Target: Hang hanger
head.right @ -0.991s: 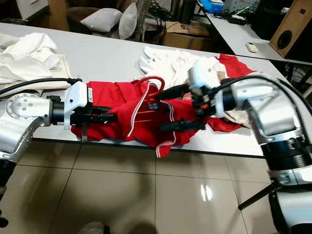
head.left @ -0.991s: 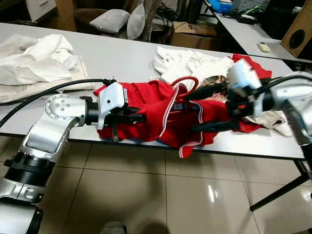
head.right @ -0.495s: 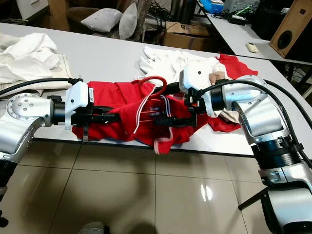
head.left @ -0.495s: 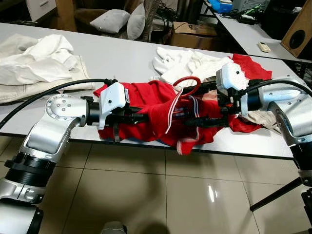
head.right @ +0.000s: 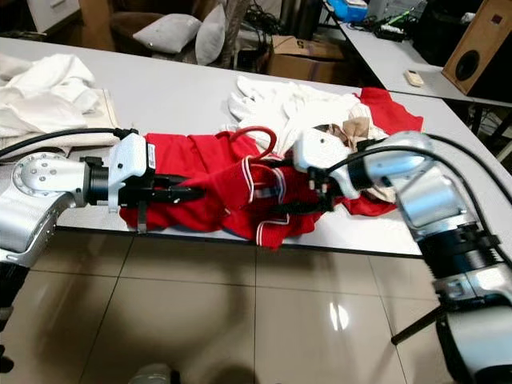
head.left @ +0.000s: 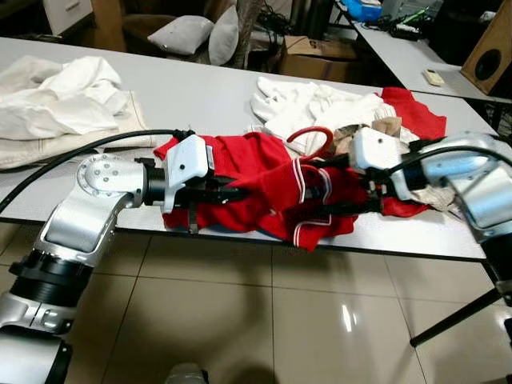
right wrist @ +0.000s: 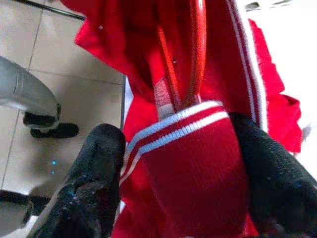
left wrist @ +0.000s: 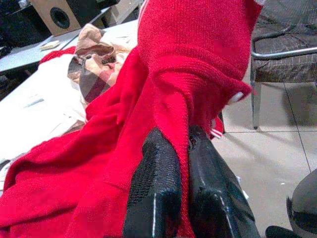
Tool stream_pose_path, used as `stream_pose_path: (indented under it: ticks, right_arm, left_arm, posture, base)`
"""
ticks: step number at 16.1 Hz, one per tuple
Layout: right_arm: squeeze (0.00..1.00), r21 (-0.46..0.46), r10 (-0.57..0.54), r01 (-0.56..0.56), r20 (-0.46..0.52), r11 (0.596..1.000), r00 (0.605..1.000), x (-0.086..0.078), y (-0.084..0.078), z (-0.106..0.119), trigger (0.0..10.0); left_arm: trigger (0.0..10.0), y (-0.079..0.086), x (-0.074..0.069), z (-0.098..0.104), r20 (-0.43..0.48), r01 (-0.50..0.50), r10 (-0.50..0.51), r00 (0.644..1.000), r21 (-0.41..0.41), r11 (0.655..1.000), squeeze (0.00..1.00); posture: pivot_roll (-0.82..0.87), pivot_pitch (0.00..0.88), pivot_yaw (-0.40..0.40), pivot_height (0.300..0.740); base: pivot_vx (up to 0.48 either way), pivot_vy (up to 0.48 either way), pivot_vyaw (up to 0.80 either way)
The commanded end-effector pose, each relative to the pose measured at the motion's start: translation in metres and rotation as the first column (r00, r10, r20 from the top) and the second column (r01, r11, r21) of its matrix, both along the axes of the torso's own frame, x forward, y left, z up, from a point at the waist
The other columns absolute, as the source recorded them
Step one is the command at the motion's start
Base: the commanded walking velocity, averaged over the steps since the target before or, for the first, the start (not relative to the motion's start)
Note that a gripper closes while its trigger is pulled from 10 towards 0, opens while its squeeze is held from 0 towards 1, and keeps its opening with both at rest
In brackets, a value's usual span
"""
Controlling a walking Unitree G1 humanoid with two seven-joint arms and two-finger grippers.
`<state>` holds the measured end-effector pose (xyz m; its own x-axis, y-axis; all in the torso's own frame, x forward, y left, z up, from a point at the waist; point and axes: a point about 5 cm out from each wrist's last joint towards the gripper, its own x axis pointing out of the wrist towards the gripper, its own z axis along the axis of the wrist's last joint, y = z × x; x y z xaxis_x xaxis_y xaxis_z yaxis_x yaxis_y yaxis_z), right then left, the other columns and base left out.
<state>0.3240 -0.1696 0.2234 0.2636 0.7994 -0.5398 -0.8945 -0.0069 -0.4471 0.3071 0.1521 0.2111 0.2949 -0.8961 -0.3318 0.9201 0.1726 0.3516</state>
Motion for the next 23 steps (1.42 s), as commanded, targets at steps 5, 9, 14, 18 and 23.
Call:
stream_pose_path:
  ticks: [5,9,14,18,23]
  right_arm:
    - [0.00,0.090,-0.040,0.036,0.040,0.995,0.998,-0.003,-0.024,0.020,10.0]
    - [0.00,0.233,0.038,-0.048,0.045,0.971,0.998,-0.007,-0.017,0.041,10.0]
    - [0.00,0.196,0.045,-0.046,0.012,0.979,0.999,-0.002,-0.005,0.035,10.0]
    - [0.00,0.170,0.078,-0.073,-0.021,0.983,0.997,0.001,0.009,0.029,10.0]
    - [0.00,0.101,0.068,-0.063,-0.044,0.993,0.997,0.003,0.016,0.021,4.9]
  left_arm:
    - [0.0,0.002,0.003,0.009,0.040,-0.003,0.003,0.999,-0.003,1.000,0.00]
    - [0.0,0.000,0.003,0.009,0.036,0.005,-0.005,0.999,-0.001,1.000,0.00]
    - [0.0,-0.001,0.003,0.009,0.034,0.009,-0.010,0.999,0.004,1.000,0.00]
    - [0.0,-0.003,0.003,0.009,0.036,0.016,-0.017,0.999,0.007,1.000,0.00]
    - [0.0,-0.006,0.003,0.008,0.038,0.026,-0.026,0.999,0.004,1.000,0.00]
  posture:
    - [0.10,0.000,-0.099,0.740]
    - [0.10,0.000,-0.097,0.740]
    - [0.10,0.000,-0.097,0.740]
    - [0.11,0.000,-0.100,0.740]
    - [0.10,0.000,-0.102,0.740]
  base:
    - [0.000,0.000,0.00]
    - [0.000,0.000,0.00]
    - [0.000,0.000,0.00]
    - [0.000,0.000,0.00]
    - [0.000,0.000,0.00]
